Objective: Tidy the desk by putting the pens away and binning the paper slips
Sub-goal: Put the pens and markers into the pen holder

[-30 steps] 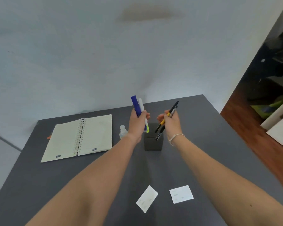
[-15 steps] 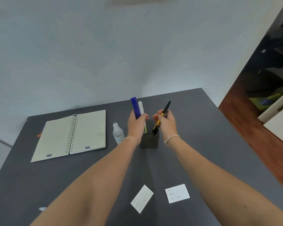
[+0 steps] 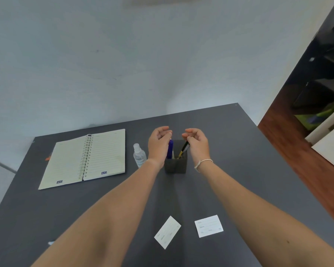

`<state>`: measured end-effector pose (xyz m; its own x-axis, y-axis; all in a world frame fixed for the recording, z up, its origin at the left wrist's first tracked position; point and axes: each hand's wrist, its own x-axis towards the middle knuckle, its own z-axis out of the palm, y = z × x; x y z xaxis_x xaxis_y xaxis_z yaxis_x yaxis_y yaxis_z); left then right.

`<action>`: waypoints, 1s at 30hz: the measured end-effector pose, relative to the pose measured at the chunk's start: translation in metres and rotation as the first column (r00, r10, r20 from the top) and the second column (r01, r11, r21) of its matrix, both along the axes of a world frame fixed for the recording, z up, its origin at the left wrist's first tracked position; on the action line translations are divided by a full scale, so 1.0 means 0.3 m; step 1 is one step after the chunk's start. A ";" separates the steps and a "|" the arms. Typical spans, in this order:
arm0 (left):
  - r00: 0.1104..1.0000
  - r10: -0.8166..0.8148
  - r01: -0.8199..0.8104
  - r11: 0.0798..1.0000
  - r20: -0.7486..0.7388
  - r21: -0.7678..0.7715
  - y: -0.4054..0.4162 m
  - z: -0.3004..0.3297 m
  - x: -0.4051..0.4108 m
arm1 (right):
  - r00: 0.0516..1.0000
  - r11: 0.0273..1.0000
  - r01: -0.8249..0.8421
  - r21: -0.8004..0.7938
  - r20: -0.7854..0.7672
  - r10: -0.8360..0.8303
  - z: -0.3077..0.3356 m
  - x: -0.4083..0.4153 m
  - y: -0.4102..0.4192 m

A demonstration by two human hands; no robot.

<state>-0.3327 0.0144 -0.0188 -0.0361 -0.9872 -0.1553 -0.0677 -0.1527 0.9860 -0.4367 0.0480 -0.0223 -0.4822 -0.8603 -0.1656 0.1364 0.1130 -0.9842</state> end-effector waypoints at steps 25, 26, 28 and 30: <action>0.999 0.001 -0.007 0.993 -0.049 -0.122 0.159 0.180 0.409 | 0.985 0.988 -0.047 -0.145 -0.173 0.022 0.146 0.278 0.105; 0.999 0.007 -0.012 0.993 -0.046 -0.121 0.169 0.179 0.452 | 0.983 0.989 -0.063 -0.137 -0.181 0.037 0.142 0.313 0.112; 0.999 0.022 -0.025 0.994 -0.030 -0.105 0.196 0.168 0.553 | 0.981 0.990 -0.086 -0.110 -0.184 0.065 0.130 0.404 0.132; 0.999 0.040 -0.039 0.995 0.008 -0.097 0.222 0.153 0.652 | 0.976 0.988 -0.123 -0.094 -0.189 0.104 0.113 0.495 0.157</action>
